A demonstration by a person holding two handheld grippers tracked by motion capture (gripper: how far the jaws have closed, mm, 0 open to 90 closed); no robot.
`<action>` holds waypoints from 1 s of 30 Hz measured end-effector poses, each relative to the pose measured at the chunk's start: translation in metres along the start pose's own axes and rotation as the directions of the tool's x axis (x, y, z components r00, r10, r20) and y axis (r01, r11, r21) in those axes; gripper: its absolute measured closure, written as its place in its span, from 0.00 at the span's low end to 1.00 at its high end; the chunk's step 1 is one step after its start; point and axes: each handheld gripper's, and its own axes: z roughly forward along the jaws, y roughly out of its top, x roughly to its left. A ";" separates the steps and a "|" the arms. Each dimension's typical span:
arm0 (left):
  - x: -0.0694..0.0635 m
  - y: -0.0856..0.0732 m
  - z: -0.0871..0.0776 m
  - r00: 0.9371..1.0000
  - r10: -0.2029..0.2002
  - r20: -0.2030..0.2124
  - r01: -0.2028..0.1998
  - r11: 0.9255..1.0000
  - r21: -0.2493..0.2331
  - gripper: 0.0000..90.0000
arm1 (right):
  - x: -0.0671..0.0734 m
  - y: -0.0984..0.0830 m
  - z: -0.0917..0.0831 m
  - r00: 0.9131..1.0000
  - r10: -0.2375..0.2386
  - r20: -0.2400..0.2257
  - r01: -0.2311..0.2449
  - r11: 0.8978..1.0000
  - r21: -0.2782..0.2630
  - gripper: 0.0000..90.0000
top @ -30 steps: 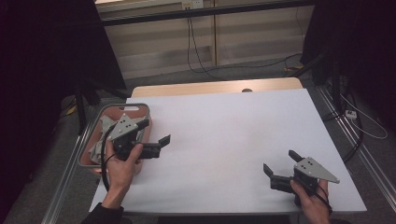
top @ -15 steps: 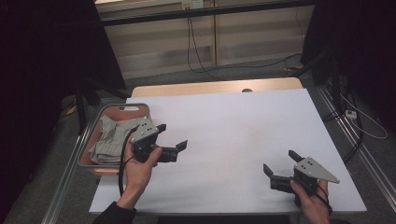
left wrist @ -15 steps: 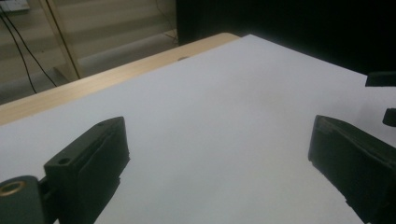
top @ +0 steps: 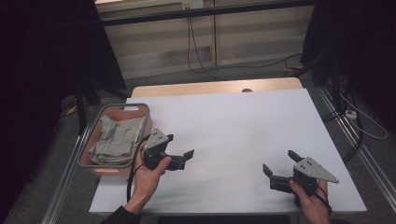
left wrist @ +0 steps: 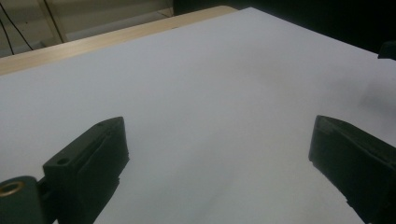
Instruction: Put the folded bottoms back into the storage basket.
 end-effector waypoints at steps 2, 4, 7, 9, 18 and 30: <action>-0.001 -0.005 0.001 1.000 -0.004 0.011 0.004 1.000 0.004 0.05 | 0.000 0.000 0.000 1.000 0.001 -0.001 -0.001 1.000 -0.001 0.01; 0.000 -0.011 0.001 1.000 -0.022 0.011 0.022 1.000 0.001 0.05 | 0.000 0.000 0.000 1.000 0.003 -0.001 -0.003 1.000 0.000 0.01; 0.002 -0.020 0.002 0.999 -0.038 0.008 0.038 0.999 0.015 0.05 | 0.000 0.000 0.000 1.000 0.001 0.000 -0.001 1.000 0.001 0.01; 0.004 -0.025 0.003 0.999 -0.037 -0.002 0.037 0.999 0.021 0.05 | 0.000 0.000 0.000 1.000 0.001 0.000 -0.001 1.000 0.000 0.01; 0.013 -0.042 -0.004 0.997 -0.069 -0.044 0.069 0.998 0.010 0.05 | 0.000 0.000 0.000 1.000 0.005 0.001 -0.005 1.000 0.001 0.01; 0.013 -0.064 -0.012 0.989 -0.122 -0.083 0.119 0.992 -0.036 0.05 | 0.001 0.000 -0.001 1.000 0.007 -0.002 -0.007 1.000 -0.004 0.00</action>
